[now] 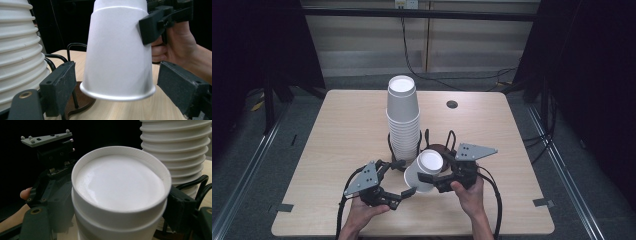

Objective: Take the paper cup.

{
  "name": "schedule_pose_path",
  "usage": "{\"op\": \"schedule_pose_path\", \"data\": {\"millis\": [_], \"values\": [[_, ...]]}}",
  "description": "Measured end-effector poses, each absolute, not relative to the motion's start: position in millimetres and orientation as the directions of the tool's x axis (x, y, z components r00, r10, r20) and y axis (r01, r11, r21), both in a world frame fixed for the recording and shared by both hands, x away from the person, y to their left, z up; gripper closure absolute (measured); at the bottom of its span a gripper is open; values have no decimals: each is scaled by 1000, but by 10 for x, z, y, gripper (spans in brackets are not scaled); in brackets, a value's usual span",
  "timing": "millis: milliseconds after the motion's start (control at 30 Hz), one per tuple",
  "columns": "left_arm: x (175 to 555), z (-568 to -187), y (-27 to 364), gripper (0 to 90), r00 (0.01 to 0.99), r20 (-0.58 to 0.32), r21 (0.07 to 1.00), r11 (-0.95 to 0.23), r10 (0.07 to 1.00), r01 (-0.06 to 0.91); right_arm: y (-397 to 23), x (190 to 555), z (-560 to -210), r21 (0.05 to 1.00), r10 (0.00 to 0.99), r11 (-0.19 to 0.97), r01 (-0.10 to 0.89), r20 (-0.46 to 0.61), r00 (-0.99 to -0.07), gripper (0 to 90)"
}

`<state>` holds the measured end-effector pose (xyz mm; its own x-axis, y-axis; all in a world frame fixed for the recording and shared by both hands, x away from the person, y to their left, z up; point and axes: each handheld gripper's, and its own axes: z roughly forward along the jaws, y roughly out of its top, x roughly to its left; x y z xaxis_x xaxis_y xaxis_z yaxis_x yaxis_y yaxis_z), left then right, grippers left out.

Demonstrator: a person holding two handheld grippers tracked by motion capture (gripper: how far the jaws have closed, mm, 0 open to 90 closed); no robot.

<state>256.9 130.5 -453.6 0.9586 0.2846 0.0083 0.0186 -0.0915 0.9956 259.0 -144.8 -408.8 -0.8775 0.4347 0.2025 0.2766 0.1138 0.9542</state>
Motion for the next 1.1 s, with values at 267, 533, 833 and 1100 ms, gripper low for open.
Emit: {"op": "schedule_pose_path", "data": {"millis": [267,533,833,1100], "values": [[2586,-4595,1227,152,963,2,995,-100,270,26,-1385,2591,-4107,953,417,115,280,210,-885,222],[2610,-4605,1158,118,964,5,994,-103,266,24,-1346,2603,-4122,952,402,117,282,214,-890,223],[2625,-4625,1097,107,964,5,993,-113,265,26,-1280,2611,-4136,950,386,123,286,220,-896,222],[2633,-4621,1102,143,965,9,991,-129,263,26,-1275,2613,-4140,951,388,127,281,213,-897,212]]}}
